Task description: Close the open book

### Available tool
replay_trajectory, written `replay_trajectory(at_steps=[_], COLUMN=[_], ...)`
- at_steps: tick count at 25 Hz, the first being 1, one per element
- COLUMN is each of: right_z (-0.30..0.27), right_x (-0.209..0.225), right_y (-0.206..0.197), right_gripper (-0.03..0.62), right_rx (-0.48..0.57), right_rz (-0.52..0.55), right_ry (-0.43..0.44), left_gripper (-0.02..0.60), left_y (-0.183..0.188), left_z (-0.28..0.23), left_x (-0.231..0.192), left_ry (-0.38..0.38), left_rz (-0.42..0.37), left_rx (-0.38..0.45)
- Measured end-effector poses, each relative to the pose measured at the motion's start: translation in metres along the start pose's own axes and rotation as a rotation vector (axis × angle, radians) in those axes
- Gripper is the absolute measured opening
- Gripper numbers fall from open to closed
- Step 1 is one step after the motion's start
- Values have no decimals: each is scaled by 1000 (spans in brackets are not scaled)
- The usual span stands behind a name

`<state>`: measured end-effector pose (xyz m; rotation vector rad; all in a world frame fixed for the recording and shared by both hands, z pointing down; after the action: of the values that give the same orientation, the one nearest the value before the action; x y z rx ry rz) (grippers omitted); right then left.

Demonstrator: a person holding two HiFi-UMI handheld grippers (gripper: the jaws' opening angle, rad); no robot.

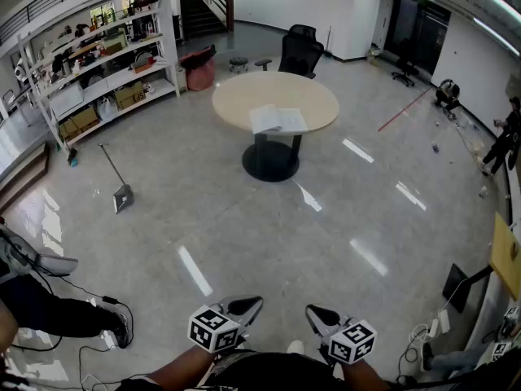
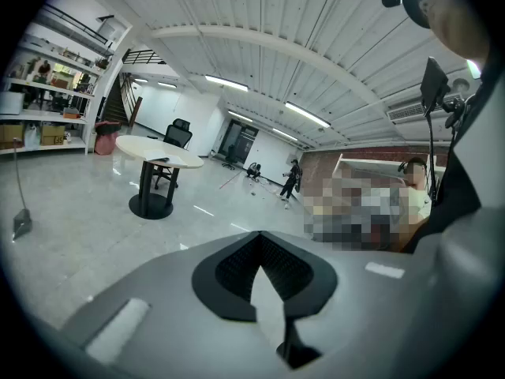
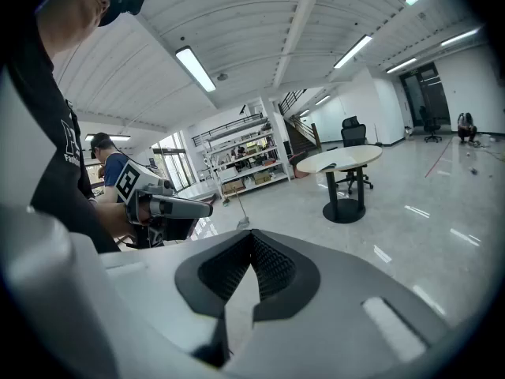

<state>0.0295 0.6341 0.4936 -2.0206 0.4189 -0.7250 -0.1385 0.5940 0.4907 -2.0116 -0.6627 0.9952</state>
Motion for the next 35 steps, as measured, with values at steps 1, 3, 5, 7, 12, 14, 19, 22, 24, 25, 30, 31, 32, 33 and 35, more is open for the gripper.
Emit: replay_trajectory(at_steps=[1,3,5,7,12,14,19,22,24,25,30,31,32,33,35], right_z=[-1,-2,-5,-9,-20,-25,-50,-64,-73,-78,-98,-98,-97,-96,-96], right_x=[0,-1,-3,-3,-11,-16,-29,-39,-46,-50,-57,-55,-53,-50,-41], right_y=[3,7,7,6,7,11,18,24,33,38,44,42,42,43,46], right_gripper=[8,8,8,8,8,8,8,8,8,8,8,8,8,8,8], right_rx=[-1,-5,-9,-13,-24,-25,-38,-33,-19,-13,-19,-24,-26,-26,-18], right_rz=[2,6,11,16,28,39,53,59,67,70,70,68,65,61,50], right_ry=[1,4,6,7,11,12,17,6,-8,-14,-19,-20,-23,-27,-37], left_gripper=[8,8,8,8,8,8,8,8,8,8,8,8,8,8,8], left_y=[2,5,5,2,1,5,5,0,1,3,13,14,15,17,19], left_z=[1,2,3,4,16,23,42,56,66,71,75,72,69,66,58], left_x=[0,-2,-4,-7,-18,-22,-46,-59,-66,-71,-99,-101,-101,-100,-100], left_ry=[0,1,1,-1,2,6,20,20,11,9,11,10,6,1,-8], left_rz=[1,2,3,1,2,1,23,42,38,33,30,35,37,37,28], left_rx=[0,0,1,0,10,22,39,30,21,16,18,18,16,12,2])
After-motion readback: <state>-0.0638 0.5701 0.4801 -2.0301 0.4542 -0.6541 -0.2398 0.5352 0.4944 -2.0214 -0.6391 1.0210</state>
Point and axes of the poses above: the fingertips, and each gripper's own axes: z backward along the fingers, x to its right, y out of its top, the point moved 4 cm from there along z, backward along the fingers, and after that the axes turned 2 degrees about -x, right-handed, at the moved point
